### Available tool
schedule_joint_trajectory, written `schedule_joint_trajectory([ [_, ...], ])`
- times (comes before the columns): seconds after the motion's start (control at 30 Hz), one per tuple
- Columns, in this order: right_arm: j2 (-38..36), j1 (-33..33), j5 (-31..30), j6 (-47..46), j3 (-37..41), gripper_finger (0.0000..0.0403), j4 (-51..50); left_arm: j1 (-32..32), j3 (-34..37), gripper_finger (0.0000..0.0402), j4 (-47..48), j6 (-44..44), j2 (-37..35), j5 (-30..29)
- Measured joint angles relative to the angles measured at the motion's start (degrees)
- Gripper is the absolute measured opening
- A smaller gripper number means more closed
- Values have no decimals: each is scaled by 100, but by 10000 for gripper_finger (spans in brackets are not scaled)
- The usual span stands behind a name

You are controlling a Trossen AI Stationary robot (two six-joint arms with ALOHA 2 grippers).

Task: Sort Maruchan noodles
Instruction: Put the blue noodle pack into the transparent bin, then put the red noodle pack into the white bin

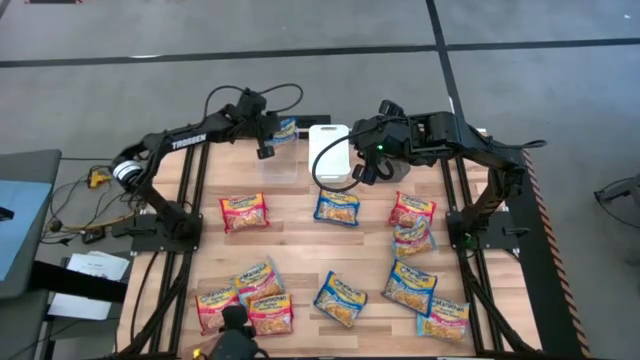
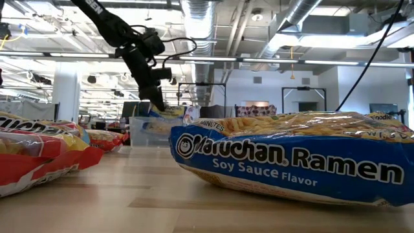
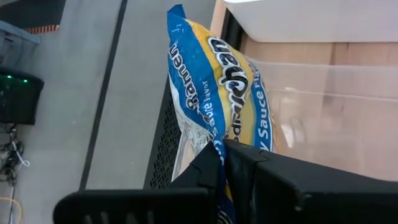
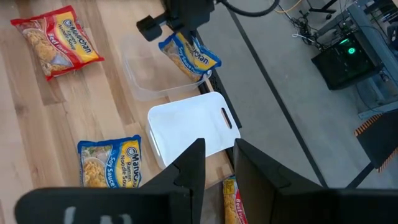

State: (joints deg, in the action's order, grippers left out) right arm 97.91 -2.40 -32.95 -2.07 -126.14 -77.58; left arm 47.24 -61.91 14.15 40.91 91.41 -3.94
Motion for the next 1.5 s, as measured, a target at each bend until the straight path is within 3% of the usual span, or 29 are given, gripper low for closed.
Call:
schedule_joint_trajectory([
  [0.23,2,0,2,2,1,109,0,0,2,0,-52,-27,55,-404],
  [0.43,2,0,4,2,2,109,-2,9,2,7,-66,-30,55,-411],
  [0.77,4,0,7,4,2,109,-21,-4,2,89,-61,-71,53,-360],
  [0.9,4,-1,8,7,2,109,-72,-73,2,119,-79,-473,49,-751],
  [1.07,4,0,9,37,2,109,-94,-214,-5,130,-54,-534,47,-1476],
  [1.37,6,0,13,-460,1,109,-1011,-494,-1073,126,1433,-1429,42,-1672],
  [1.5,-2,1,91,-844,114,109,-1207,-606,-1778,125,2399,-2136,38,-1324],
])
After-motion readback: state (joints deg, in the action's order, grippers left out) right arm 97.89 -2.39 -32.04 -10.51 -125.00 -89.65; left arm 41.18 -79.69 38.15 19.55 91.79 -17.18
